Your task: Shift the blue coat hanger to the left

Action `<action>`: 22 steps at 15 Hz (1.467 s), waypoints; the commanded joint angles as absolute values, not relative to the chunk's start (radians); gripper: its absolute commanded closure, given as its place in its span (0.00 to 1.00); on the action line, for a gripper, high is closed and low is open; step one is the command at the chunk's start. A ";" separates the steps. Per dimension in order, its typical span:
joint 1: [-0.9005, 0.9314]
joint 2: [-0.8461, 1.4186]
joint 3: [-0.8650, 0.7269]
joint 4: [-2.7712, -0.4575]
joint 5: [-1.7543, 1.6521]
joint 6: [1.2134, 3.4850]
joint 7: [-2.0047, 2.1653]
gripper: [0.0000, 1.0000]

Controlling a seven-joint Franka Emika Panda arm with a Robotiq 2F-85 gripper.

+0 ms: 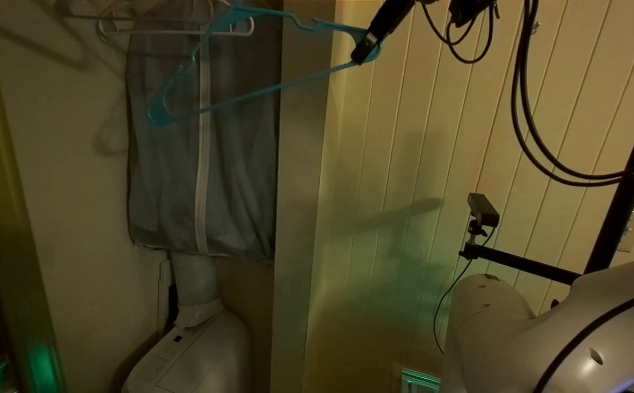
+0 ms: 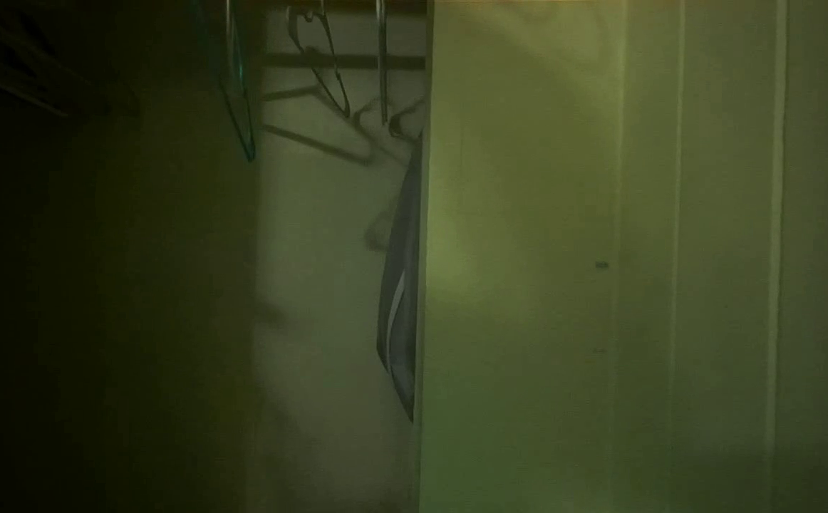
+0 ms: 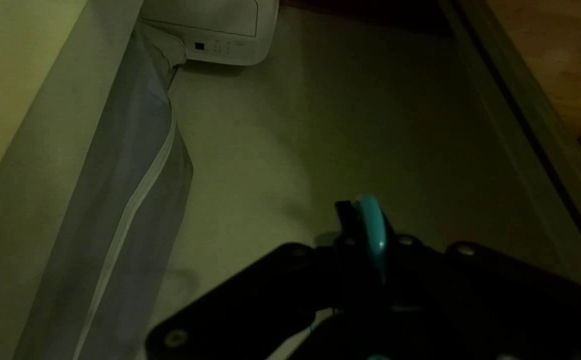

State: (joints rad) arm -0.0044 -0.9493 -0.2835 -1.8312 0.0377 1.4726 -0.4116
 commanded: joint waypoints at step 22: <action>0.119 -0.727 -0.020 -1.745 0.088 1.906 -0.190 0.98</action>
